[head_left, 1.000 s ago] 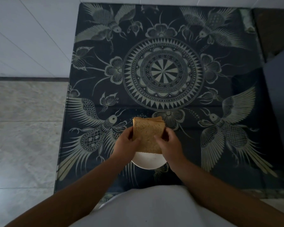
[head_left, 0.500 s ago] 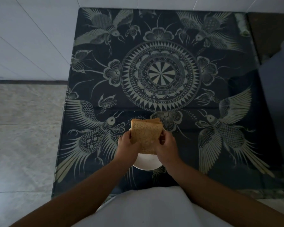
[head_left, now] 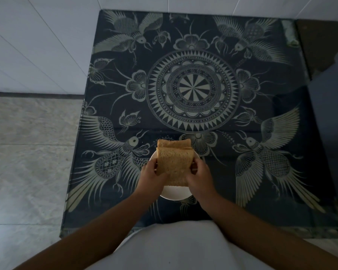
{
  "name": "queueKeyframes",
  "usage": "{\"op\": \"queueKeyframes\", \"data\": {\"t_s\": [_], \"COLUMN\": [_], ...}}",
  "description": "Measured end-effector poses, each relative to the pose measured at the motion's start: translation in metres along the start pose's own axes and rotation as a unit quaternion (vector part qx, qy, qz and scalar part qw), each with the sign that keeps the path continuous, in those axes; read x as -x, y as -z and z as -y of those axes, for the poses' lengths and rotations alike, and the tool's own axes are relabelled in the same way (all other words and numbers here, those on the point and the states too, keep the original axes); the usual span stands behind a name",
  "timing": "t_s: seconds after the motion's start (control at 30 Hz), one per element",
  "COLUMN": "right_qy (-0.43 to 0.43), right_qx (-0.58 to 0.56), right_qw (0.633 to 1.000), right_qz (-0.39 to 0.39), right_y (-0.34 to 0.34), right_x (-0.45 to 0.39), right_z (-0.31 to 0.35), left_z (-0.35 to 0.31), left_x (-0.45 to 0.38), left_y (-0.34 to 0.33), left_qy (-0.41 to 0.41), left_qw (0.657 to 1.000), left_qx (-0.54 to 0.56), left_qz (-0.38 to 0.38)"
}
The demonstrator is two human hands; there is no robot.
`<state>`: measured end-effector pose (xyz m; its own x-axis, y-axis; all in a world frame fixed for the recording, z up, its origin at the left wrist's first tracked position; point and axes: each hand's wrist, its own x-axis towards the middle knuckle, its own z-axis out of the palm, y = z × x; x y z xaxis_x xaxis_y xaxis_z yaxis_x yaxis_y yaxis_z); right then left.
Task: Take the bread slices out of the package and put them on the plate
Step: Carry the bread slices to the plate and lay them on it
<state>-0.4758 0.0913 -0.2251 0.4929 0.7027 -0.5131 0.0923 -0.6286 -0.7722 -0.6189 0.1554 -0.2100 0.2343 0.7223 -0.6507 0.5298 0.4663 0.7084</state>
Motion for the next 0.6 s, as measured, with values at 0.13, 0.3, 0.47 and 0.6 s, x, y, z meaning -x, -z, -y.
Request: {"op": "queueKeyframes", "data": {"t_s": [0.13,0.3,0.47,0.6], "right_qy": [0.005,0.026,0.042,0.042], "right_qx": [-0.007,-0.010,-0.039,-0.040], "right_qw": [1.000,0.998,0.998,0.998], "right_qz": [0.002,-0.049,-0.031,-0.032], "right_y": [0.002,0.000,-0.002,-0.001], "right_x": [0.000,0.006,0.013,0.014], "right_z": [0.003,0.003,0.004,0.002], "left_z": [0.000,0.002,0.003,0.005], "left_x": [-0.003,-0.001,0.006,0.011], "left_y": [0.001,-0.004,-0.009,-0.009], "left_qy": [-0.010,-0.005,-0.011,-0.017], "left_qw": [1.000,0.997,0.998,0.999], "left_qx": [-0.011,-0.049,-0.048,-0.037], "left_qz": [0.005,-0.051,-0.037,-0.029]}}
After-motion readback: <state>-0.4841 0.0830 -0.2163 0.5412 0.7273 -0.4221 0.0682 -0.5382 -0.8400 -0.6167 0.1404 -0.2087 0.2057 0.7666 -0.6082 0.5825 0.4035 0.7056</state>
